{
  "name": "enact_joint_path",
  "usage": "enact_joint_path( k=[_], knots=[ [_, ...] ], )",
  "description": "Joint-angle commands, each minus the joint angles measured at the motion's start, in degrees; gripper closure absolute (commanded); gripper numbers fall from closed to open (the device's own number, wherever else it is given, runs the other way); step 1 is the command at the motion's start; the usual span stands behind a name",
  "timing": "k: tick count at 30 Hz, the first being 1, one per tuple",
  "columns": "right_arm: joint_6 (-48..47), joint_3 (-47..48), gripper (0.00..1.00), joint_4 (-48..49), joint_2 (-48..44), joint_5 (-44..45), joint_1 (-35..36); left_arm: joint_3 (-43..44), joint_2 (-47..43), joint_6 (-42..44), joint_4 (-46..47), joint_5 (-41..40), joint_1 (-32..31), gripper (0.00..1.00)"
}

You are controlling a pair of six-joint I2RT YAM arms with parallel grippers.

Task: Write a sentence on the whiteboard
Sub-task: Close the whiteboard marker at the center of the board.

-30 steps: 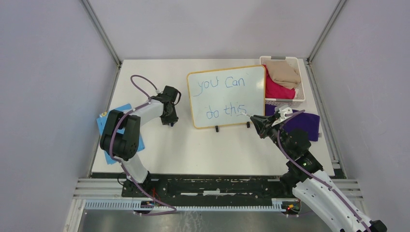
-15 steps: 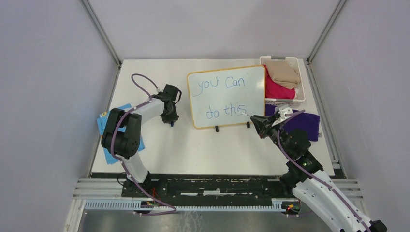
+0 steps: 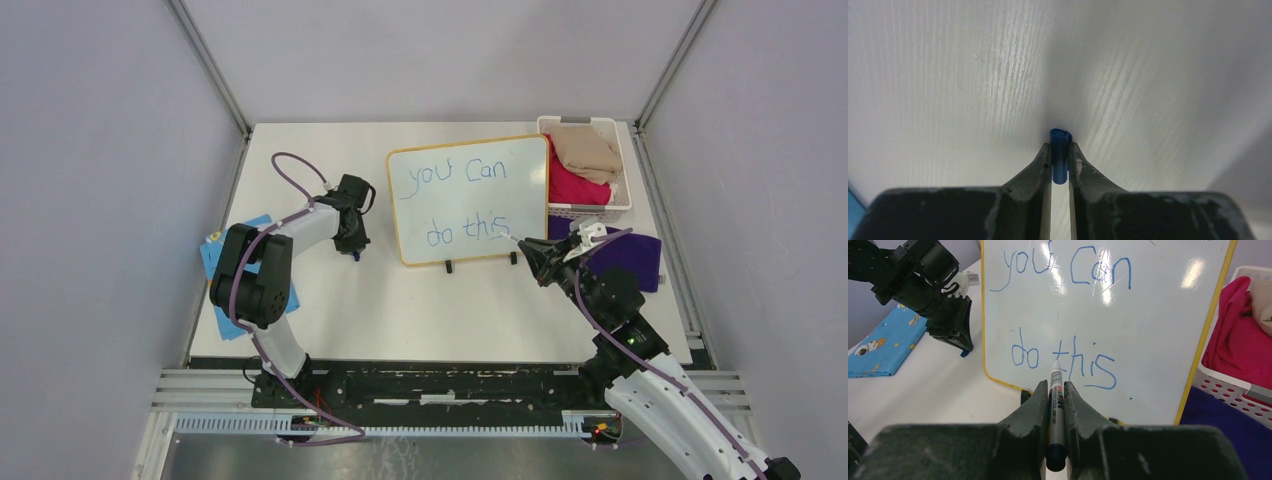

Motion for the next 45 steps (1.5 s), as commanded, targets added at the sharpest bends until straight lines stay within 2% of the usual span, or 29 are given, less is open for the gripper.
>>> enact_joint_path(
  k=[1,9,16,22,27,35,38,41,45],
  knots=[
    [-0.6,2.1,1.0,1.7,-0.7,0.9,0.2,-1.4,1.2,2.1,-0.2,-0.2,0.3,0.96],
    [-0.7,3.2,1.0,1.1,-0.5,0.8,0.3,-1.9,-6.1,0.3,-0.3,-2.1,0.3,0.98],
    [-2.0,6.1,1.0,0.5,0.2,0.4,0.1,-0.8,-20.5,-2.1,-1.9,-2.2,0.3,0.98],
    [0.6,11.6,1.0,5.2,4.4,-4.0,0.2,0.4,-35.1,-3.1,0.4,1.6,0.2,0.98],
    [2.4,16.7,1.0,13.5,10.0,-6.1,2.5,2.2,-41.8,-4.2,6.0,10.4,0.2,0.98],
    [-9.2,28.4,1.0,21.8,19.8,5.7,20.1,1.5,-48.4,-11.6,20.3,22.9,0.2,0.98],
    [-17.3,30.3,1.0,25.9,22.6,12.2,28.2,1.6,-49.0,-16.5,25.7,25.5,0.2,0.98],
    [-31.5,29.2,1.0,33.4,24.8,23.3,40.2,1.3,-49.3,-21.4,31.0,27.0,0.2,0.98],
    [-55.7,22.1,1.0,55.6,29.2,36.6,53.6,-0.5,-50.0,-28.2,39.0,28.5,0.2,0.98]
  ],
)
